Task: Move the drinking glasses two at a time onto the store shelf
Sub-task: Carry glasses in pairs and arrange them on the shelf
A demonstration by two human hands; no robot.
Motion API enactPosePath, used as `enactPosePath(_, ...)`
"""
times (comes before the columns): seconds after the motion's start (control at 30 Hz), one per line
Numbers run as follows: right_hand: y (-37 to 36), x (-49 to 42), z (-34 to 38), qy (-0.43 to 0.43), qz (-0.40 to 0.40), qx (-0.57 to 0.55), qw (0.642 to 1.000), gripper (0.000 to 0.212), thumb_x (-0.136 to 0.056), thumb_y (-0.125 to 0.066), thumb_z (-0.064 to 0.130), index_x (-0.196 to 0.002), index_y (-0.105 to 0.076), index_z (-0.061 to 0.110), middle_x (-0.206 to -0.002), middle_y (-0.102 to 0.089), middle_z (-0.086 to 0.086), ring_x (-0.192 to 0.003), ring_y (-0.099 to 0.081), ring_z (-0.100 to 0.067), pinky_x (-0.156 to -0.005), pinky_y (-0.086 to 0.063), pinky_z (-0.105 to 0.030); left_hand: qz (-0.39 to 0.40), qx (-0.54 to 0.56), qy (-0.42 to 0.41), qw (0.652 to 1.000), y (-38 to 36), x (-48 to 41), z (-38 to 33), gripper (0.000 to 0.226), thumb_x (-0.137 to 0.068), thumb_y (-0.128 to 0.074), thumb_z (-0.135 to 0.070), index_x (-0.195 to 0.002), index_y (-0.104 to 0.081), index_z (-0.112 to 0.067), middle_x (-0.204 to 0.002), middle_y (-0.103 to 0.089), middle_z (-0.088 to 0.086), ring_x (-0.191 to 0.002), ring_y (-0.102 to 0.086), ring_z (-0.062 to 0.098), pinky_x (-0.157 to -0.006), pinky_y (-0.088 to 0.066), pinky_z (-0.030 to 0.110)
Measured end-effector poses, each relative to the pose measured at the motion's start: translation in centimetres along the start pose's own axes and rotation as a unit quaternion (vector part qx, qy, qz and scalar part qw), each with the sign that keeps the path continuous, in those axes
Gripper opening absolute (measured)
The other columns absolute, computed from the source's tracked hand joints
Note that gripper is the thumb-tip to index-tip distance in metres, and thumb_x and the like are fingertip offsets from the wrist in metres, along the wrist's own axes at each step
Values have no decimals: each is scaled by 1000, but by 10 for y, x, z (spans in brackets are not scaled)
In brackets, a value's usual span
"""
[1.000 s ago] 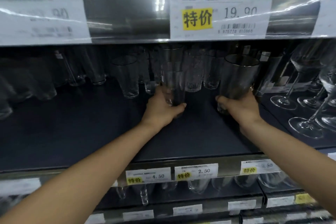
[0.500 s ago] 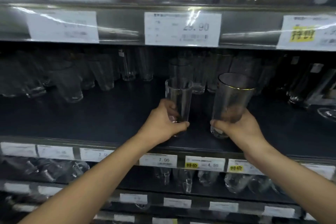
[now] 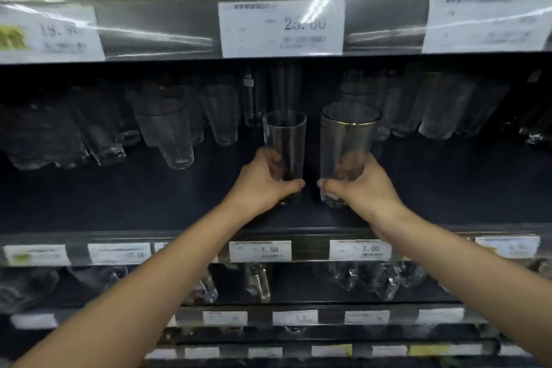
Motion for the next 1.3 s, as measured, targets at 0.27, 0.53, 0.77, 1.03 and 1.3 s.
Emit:
enactPosePath(0.27,-45,-14,25,3,-43,21,999,62,-72,-85,35,-121,-50,22,-102,-62,12,-96,-61,-7,-81,-47,-22,-7,59,-15,998,21,-29,31,72,-72,-85,-35,-129,-45,-17,-111,-64,0,-98,-62,12,-88,-53,30)
enactPosePath(0.53,-69,-43,29,14,-57,21,998,64,-80,-80,34,-127,-39,19,-108,-56,8,-95,-56,-7,-69,-40,-7,-94,84,1,992,49,-62,60,71,-73,-85,-36,-125,-45,-10,-112,-62,-1,-99,-62,12,-82,-47,21)
enactPosePath(0.77,-80,-74,33,34,-68,35,996,61,-78,-81,38,-121,-42,20,-112,-57,6,-90,-57,-3,-62,-39,-1,-140,25,-29,989,53,-86,60,69,-77,-79,-48,-131,-55,-13,-115,-64,-2,-102,-60,12,-85,-49,23)
enactPosePath(1.03,-90,-103,29,36,-89,18,995,72,-77,-82,39,-132,-43,14,-121,-58,3,-104,-55,-9,-79,-41,-12,-188,14,-41,981,55,-104,59,62,-76,-81,-42,-122,-54,-10,-107,-65,0,-93,-61,13,-73,-45,20)
enactPosePath(1.3,-95,-126,21,19,-88,3,996,62,-80,-80,35,-125,-43,14,-90,-57,12,-74,-51,8,-51,-35,3,-197,28,-35,979,51,-125,69,46,-77,-79,-43,-112,-69,-14,-104,-74,-1,-93,-69,13,-84,-58,32)
Point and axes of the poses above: each hand's wrist, its own x-axis away from the middle knuckle, its own y-axis out of the back of the hand, z = x × y, the point moved 10 cm from there along -x, towards the middle knuckle
